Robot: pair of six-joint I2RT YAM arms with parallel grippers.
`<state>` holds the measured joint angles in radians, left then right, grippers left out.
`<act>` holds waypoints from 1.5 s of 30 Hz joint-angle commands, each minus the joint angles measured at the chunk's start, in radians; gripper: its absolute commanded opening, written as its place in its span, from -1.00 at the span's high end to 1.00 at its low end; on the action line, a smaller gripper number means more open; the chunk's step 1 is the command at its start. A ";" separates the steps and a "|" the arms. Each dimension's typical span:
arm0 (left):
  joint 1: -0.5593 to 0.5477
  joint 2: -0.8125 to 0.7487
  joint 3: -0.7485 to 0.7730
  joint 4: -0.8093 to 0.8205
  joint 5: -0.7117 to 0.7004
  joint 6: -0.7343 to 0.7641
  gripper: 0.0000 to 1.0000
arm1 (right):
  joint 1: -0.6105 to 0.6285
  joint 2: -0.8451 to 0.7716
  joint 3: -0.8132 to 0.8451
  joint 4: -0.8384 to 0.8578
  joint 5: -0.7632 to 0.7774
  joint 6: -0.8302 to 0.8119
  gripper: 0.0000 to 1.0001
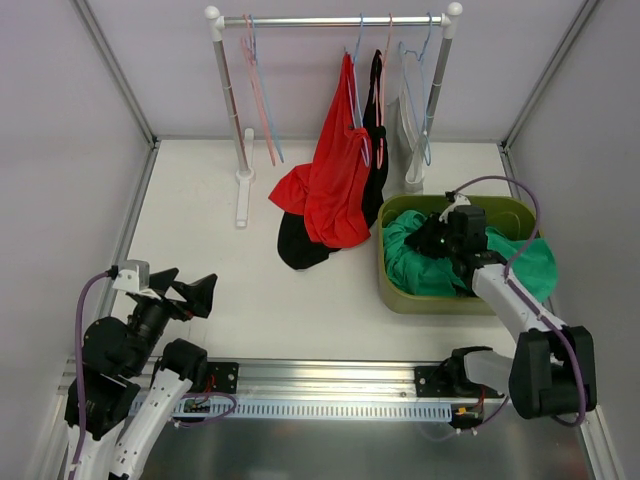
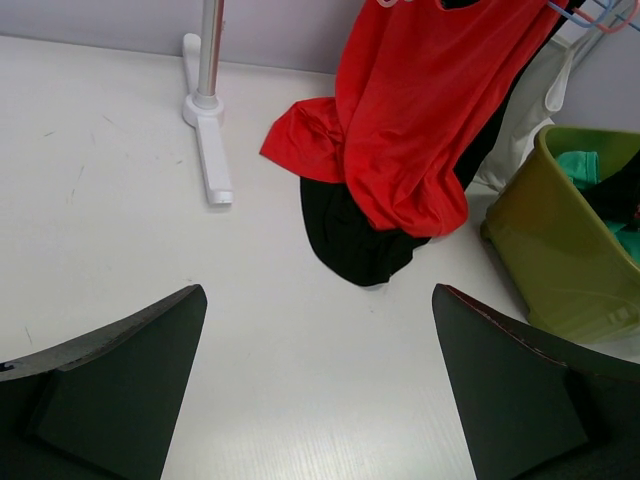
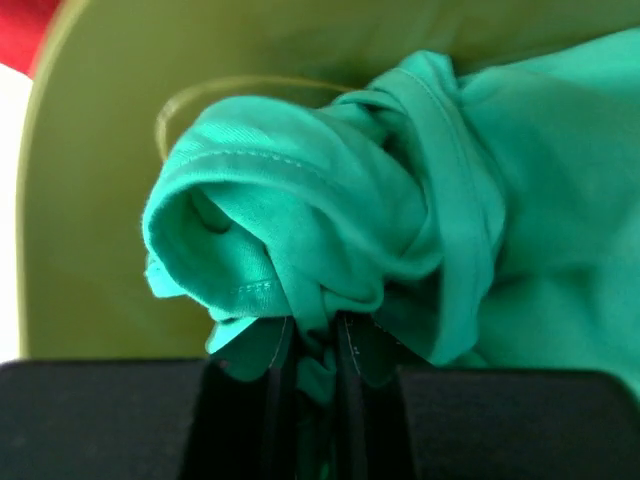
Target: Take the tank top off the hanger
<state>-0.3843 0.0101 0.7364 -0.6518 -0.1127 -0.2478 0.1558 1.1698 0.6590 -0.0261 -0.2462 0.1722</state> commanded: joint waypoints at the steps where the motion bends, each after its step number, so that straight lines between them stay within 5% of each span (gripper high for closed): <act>1: 0.007 -0.004 -0.002 0.017 -0.035 -0.024 -0.97 | -0.059 0.082 -0.050 0.401 -0.318 0.280 1.00; 5: 0.008 -0.059 -0.002 0.020 -0.038 -0.031 -0.97 | -0.079 0.208 -0.091 0.690 -0.439 0.461 0.99; 10: 0.009 -0.067 0.000 0.020 -0.036 -0.038 -0.98 | -0.079 0.185 -0.079 0.640 -0.409 0.425 0.92; 19: 0.007 0.189 0.199 0.069 0.111 -0.088 -0.97 | -0.079 -0.183 0.137 -0.125 -0.012 0.009 -0.36; 20: 0.008 0.224 0.234 0.081 0.140 -0.091 -0.97 | -0.079 -0.212 0.168 -0.209 0.020 -0.009 -0.81; 21: 0.009 0.260 0.303 0.095 0.162 -0.096 -0.97 | -0.079 -0.240 0.181 -0.245 0.051 -0.026 -0.98; 29: -0.007 0.842 0.697 0.199 0.425 -0.264 -0.98 | -0.078 -0.491 0.263 -0.472 0.286 -0.074 -0.99; 31: -0.144 1.007 0.825 0.199 0.317 -0.242 -0.97 | -0.079 -0.580 0.251 -0.472 0.209 -0.039 -0.99; 33: -0.229 1.100 0.944 0.199 0.067 -0.205 -0.97 | -0.078 -0.665 0.234 -0.472 0.158 0.001 -0.99; 39: -0.268 1.523 1.320 0.199 0.010 -0.141 -0.97 | -0.079 -0.803 0.124 -0.460 -0.170 0.090 -0.99; 45: -0.268 1.860 1.618 0.213 -0.064 -0.117 -0.97 | -0.078 -0.927 -0.007 -0.465 -0.275 0.107 -0.99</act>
<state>-0.6426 1.8114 2.2040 -0.4648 -0.1123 -0.4053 0.0792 0.2939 0.6922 -0.4889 -0.4000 0.2485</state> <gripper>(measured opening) 0.988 0.993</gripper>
